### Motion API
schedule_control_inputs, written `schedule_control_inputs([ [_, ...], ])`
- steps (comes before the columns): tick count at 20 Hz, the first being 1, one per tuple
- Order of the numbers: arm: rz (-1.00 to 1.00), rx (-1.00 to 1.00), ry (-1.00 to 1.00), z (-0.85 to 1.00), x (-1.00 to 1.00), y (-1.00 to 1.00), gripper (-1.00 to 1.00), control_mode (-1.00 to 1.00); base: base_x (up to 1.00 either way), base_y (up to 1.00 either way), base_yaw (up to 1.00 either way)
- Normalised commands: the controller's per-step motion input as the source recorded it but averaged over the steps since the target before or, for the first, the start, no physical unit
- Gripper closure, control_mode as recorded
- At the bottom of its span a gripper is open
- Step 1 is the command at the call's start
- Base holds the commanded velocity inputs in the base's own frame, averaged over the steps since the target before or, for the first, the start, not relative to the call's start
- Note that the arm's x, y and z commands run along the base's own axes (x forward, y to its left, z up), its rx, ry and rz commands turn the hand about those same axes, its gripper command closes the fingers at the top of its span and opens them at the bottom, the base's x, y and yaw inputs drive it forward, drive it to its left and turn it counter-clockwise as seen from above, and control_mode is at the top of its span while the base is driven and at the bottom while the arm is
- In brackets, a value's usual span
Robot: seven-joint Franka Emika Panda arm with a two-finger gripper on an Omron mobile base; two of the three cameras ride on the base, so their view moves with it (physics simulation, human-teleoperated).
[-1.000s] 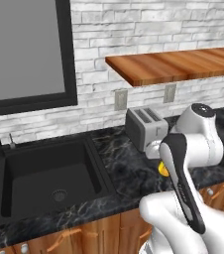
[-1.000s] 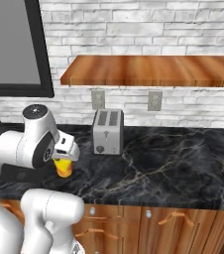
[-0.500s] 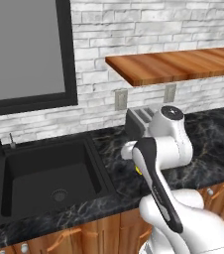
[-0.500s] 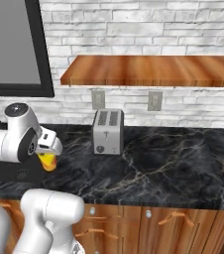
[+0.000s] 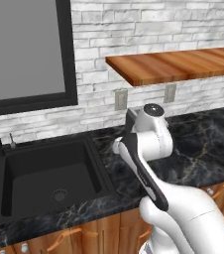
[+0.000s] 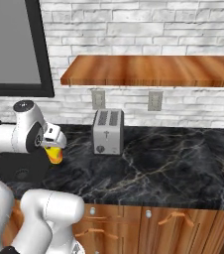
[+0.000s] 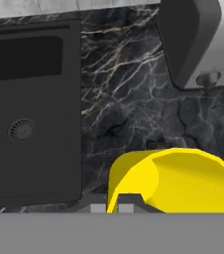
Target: Pick the cup and bowl from the counter and place them on the counter next to the sink.
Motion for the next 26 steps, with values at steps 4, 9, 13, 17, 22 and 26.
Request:
schedule_control_inputs([
  [4, 0.0, 0.01, 0.0, -0.39, 0.6, 0.0, 1.0, -1.0, 0.0, 0.0, 0.0],
  [9, 0.0, 0.0, 0.05, -0.49, 0.13, 0.02, 1.0, -1.0, 0.0, 0.0, 0.0],
  [13, 0.0, 0.0, 0.13, -0.39, 0.0, 0.08, 1.0, -1.0, 0.0, 0.0, 0.0],
  [17, 0.0, 0.0, 0.1, -0.24, 0.01, 0.01, 1.0, -1.0, 0.0, 0.0, 0.0],
  [22, 0.0, -0.01, 0.01, -0.25, 0.09, 0.0, 1.0, -1.0, 0.0, 0.0, 0.0],
  [26, 0.0, -0.01, 0.0, -0.22, 0.11, 0.0, 1.0, -1.0, 0.0, 0.0, 0.0],
])
